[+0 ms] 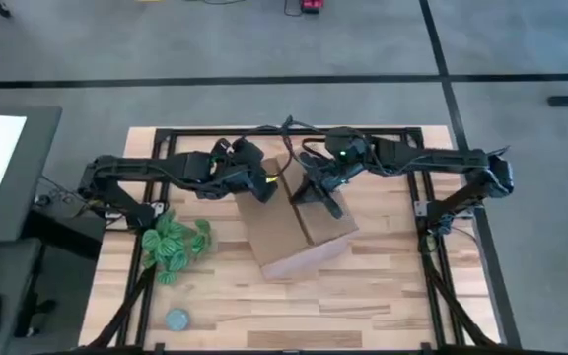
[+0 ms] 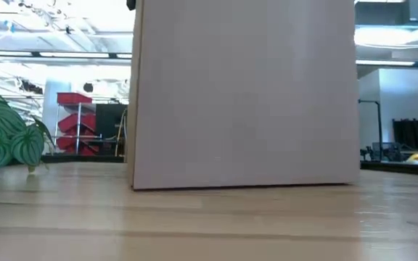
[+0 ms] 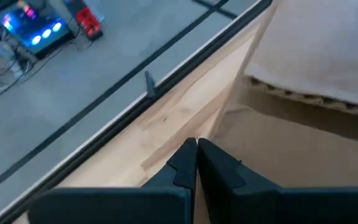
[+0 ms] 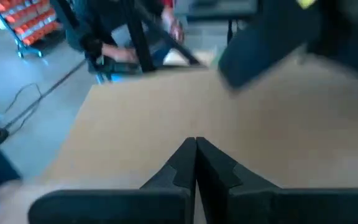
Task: Wrap mug
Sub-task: Close the cardboard box
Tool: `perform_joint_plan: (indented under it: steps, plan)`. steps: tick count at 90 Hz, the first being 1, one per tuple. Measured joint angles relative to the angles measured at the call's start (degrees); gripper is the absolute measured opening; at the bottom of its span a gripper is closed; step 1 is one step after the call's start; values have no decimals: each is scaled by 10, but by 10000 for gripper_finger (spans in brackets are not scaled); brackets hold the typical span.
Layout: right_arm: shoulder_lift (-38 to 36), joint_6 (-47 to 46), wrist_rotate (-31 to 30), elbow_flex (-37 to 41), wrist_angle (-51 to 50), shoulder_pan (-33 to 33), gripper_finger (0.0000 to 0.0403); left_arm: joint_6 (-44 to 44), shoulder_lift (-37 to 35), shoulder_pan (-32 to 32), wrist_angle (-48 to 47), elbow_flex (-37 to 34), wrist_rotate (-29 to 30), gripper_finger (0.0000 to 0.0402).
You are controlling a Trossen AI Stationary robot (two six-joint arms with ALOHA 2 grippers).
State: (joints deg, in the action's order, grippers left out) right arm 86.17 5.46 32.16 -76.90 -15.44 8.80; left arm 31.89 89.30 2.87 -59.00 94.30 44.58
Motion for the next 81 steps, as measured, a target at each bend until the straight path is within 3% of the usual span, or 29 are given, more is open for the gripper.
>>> perform_joint_plan:
  steps: [17,26,48,53,64,81]
  plan:
    - [46,10,10,0,27,1,0,-50,-3,1,15,64,-10,0]
    - [59,13,11,-1,34,4,0,-58,-4,0,5,119,-50,0]
    - [63,4,-18,-2,35,33,0,40,-6,64,-40,214,-278,0]
    - [63,-16,-39,-2,35,45,0,76,-6,94,-51,214,-299,0]
    - [63,-58,-98,-2,30,61,0,162,-1,171,-78,214,-270,0]
    - [62,-74,-123,-1,30,59,0,290,9,284,-106,213,-110,0]
